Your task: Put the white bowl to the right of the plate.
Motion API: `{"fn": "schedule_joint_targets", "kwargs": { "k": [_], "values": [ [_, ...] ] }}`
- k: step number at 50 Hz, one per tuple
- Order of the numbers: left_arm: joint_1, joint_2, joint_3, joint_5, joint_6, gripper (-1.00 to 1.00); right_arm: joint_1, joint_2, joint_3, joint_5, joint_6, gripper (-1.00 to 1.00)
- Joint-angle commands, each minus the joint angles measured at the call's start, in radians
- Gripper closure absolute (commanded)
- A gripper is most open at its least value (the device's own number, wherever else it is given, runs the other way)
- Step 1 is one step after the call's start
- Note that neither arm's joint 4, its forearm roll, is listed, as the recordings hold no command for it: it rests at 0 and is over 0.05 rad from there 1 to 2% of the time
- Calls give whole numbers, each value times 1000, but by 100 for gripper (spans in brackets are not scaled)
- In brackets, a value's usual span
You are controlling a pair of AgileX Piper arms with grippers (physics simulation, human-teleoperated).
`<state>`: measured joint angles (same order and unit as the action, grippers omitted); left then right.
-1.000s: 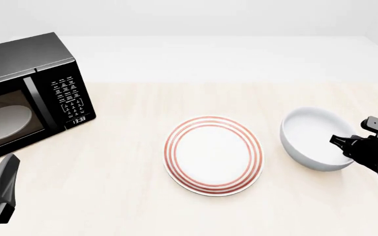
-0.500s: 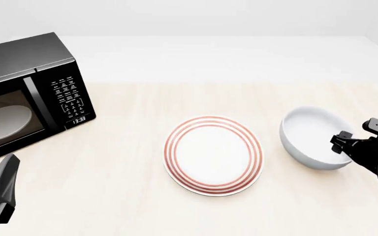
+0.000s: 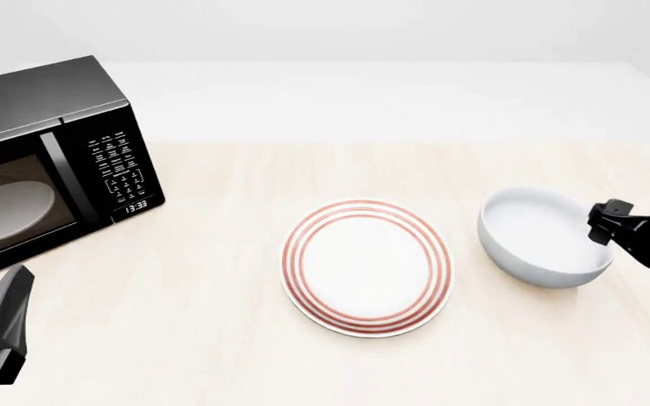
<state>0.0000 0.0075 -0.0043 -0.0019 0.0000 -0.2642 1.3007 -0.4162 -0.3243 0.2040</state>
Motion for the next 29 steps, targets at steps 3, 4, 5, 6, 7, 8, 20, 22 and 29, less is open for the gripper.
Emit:
{"fn": "schedule_joint_targets", "kwargs": {
  "k": [3,4,5,6,7,8,20,22,29],
  "values": [
    [0,0,0,0,0,-100,81,-364,61,187,-29,-100],
    [0,0,0,0,0,-100,90,-390,67,200,-34,-100],
    [0,0,0,0,0,-100,92,-403,72,204,-26,-100],
    [0,0,0,0,0,-100,103,-432,82,209,-15,-100],
    [0,0,0,0,0,-100,107,-443,87,212,-18,-100],
    [0,0,0,0,0,-100,112,-460,96,214,-20,-100],
    [0,0,0,0,0,-100,167,-543,255,69,12,-100],
    [0,0,0,0,0,-100,165,-595,282,71,12,-100],
    [0,0,0,0,0,-100,127,-756,390,97,-30,-100]
  ]
}}
